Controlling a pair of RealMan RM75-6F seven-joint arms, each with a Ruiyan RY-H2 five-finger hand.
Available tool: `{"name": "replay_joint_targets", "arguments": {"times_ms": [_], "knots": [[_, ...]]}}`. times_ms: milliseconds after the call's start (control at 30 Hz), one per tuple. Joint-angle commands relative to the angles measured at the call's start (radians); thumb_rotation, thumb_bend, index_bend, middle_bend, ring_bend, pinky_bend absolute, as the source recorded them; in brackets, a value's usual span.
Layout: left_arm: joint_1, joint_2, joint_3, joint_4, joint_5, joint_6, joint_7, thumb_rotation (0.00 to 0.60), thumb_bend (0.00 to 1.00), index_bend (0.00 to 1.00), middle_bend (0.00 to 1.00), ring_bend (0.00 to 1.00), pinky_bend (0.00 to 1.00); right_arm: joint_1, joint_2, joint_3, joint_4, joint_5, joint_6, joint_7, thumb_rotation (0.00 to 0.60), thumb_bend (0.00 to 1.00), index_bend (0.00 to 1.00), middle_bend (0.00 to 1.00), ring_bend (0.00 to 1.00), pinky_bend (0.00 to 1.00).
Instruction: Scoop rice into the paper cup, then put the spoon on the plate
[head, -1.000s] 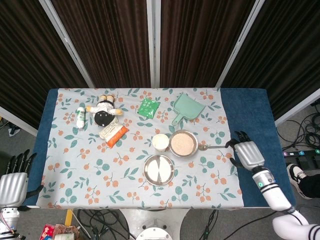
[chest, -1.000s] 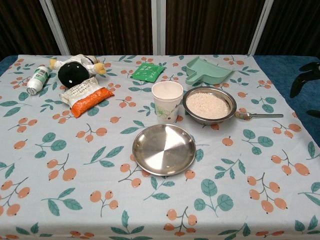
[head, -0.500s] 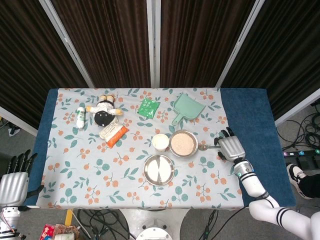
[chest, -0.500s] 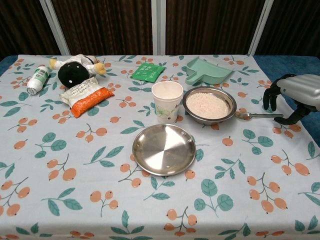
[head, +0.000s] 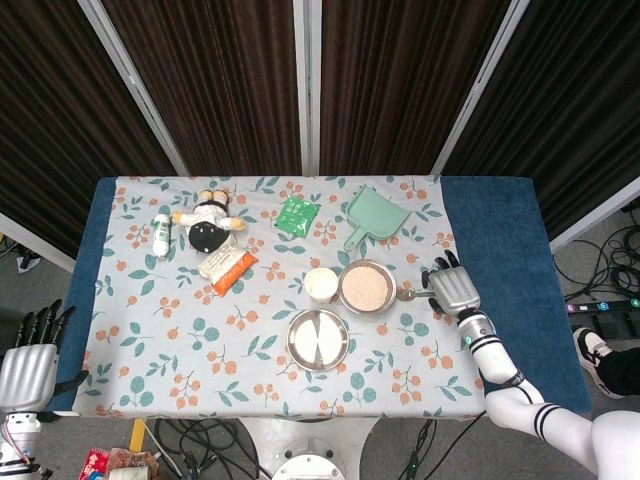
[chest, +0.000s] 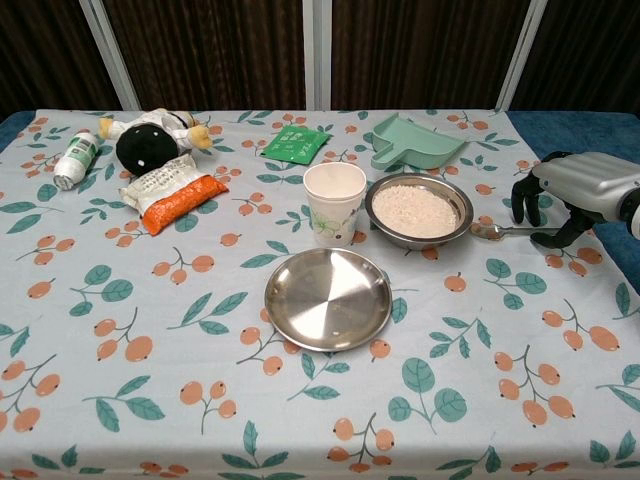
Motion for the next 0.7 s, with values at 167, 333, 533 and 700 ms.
{"name": "replay_joint_targets", "arguments": {"times_ms": [167, 333, 533, 700], "knots": [[0.002, 0.000, 0.002, 0.001, -0.002, -0.001, -0.001, 0.600, 0.04, 0.14, 0.09, 0.02, 0.00, 0.005, -0.003, -0.006, 0.008, 0.005, -0.009, 0.002, 0.600, 0.27, 0.48, 0.51, 0.17, 0.00], [0.002, -0.003, 0.002, 0.004, -0.001, -0.001, -0.002, 0.600, 0.04, 0.14, 0.09, 0.02, 0.00, 0.010, -0.005, -0.007, 0.016, 0.009, -0.015, 0.005, 0.600, 0.28, 0.49, 0.52, 0.17, 0.00], [0.001, -0.006, 0.001, 0.008, -0.004, -0.004, -0.004, 0.600, 0.04, 0.14, 0.09, 0.02, 0.00, 0.017, -0.005, -0.010, 0.020, 0.012, -0.025, 0.007, 0.600, 0.28, 0.50, 0.53, 0.18, 0.00], [0.001, -0.007, 0.001, 0.011, -0.006, -0.005, -0.006, 0.600, 0.04, 0.14, 0.09, 0.02, 0.00, 0.021, -0.005, -0.014, 0.021, 0.010, -0.029, 0.010, 0.600, 0.31, 0.54, 0.55, 0.21, 0.00]]}}
